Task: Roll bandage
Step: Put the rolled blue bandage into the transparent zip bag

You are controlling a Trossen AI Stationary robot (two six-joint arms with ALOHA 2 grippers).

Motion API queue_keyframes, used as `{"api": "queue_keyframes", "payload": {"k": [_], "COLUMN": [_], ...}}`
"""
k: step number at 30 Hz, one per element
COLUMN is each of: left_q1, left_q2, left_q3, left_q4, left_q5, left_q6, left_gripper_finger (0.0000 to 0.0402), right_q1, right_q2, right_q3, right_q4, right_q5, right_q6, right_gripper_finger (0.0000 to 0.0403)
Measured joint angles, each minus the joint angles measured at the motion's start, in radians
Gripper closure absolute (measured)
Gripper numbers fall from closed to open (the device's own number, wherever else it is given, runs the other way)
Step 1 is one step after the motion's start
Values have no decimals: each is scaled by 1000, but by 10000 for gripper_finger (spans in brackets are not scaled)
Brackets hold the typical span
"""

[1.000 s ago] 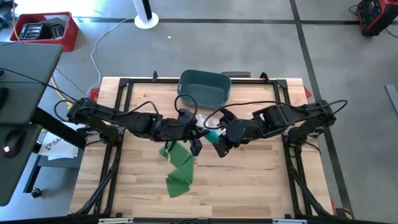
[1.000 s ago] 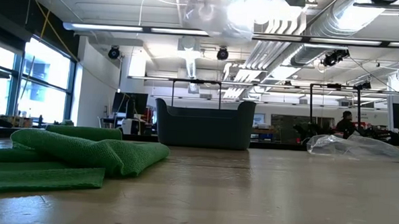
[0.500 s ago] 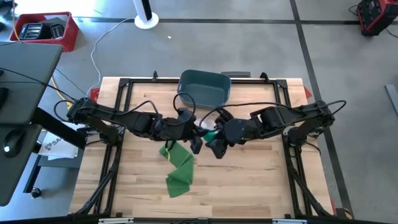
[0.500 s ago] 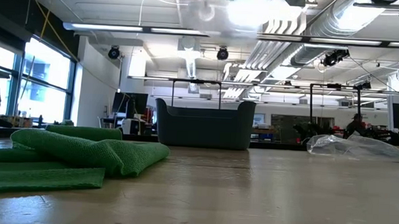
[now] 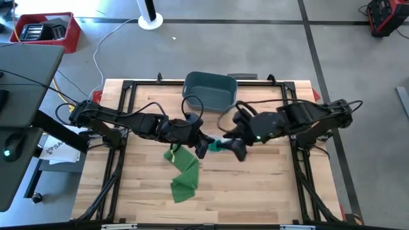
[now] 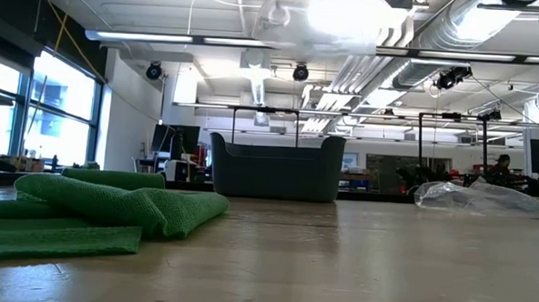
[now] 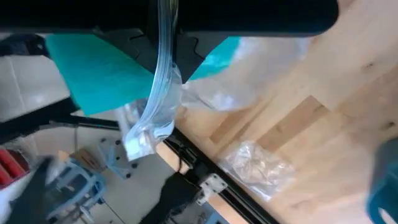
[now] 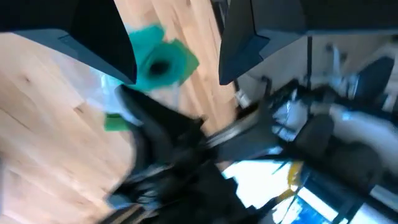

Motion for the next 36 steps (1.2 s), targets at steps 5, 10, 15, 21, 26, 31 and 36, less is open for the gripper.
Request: {"api": "queue_keyframes", "payload": {"k": [5, 10, 15, 21, 26, 31, 36], "left_q1": [17, 37, 40, 52, 51, 51, 51], "left_q2": [5, 8, 8, 8, 8, 8, 4], "left_q3": [2, 0, 1, 1, 1, 1, 1], "left_q4": [-86, -61, -57, -55, -55, 6, 46], "left_q5": [36, 90, 96, 91, 91, 95, 97], "left_q6": [-3, -17, 7, 17, 18, 63, 71], "left_gripper_finger": [402, 402, 401, 401, 402, 401, 401], "right_q1": [57, 94, 102, 67, 33, -6, -25], "right_q2": [-23, 9, 58, 72, 64, 115, 163], "right_q3": [0, 0, 0, 0, 0, 0, 0], "right_q4": [-70, -152, -69, 4, 21, -29, -123], "right_q5": [19, 17, 23, 40, 39, 22, 23], "right_q6": [-141, -271, -375, -313, -297, -287, -227], "right_gripper_finger": [183, 183, 187, 276, 390, 385, 400]}}
